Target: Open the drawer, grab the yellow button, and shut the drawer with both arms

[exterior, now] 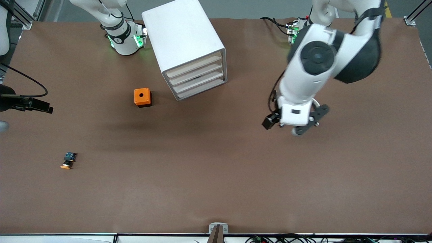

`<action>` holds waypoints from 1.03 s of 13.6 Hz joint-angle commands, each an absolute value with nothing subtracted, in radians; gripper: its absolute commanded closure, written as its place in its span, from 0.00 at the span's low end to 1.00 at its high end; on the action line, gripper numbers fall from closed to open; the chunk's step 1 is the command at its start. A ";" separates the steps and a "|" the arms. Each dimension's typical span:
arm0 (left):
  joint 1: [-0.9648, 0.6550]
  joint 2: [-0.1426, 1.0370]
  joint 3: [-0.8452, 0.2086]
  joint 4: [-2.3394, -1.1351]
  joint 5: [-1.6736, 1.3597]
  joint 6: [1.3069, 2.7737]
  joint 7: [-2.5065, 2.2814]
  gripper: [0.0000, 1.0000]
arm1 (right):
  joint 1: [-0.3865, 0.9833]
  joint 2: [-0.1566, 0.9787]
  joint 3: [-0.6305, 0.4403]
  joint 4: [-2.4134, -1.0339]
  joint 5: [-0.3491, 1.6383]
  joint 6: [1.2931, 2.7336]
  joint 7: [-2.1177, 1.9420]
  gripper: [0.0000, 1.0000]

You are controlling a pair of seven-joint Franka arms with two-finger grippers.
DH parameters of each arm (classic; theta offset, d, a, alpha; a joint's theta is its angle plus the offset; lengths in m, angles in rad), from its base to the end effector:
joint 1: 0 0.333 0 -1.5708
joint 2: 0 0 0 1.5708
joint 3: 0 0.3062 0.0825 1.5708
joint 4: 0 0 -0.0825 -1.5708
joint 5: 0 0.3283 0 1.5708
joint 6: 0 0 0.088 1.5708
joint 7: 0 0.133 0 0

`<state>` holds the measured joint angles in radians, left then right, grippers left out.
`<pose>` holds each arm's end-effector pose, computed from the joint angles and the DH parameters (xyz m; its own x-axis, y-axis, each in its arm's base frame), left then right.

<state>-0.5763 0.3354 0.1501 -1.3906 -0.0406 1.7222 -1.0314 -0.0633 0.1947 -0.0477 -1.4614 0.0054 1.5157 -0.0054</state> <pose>0.5414 -0.2653 0.4942 0.8236 0.5672 0.0078 0.5672 -0.8236 -0.0048 0.5398 -0.0571 0.5278 0.9847 -0.1044 -0.1397 -0.1050 -0.9945 0.0031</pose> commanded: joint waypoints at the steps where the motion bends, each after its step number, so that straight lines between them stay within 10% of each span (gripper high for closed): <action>1: -0.490 0.250 0.143 -1.413 -0.021 1.645 -0.846 0.00 | -0.057 0.184 -0.043 -1.428 -0.005 1.508 0.015 0.00; 14: 0.038 -0.133 -0.144 -1.666 -0.018 1.512 -0.223 0.00 | -0.037 0.086 -0.040 -1.404 0.003 1.327 0.017 0.00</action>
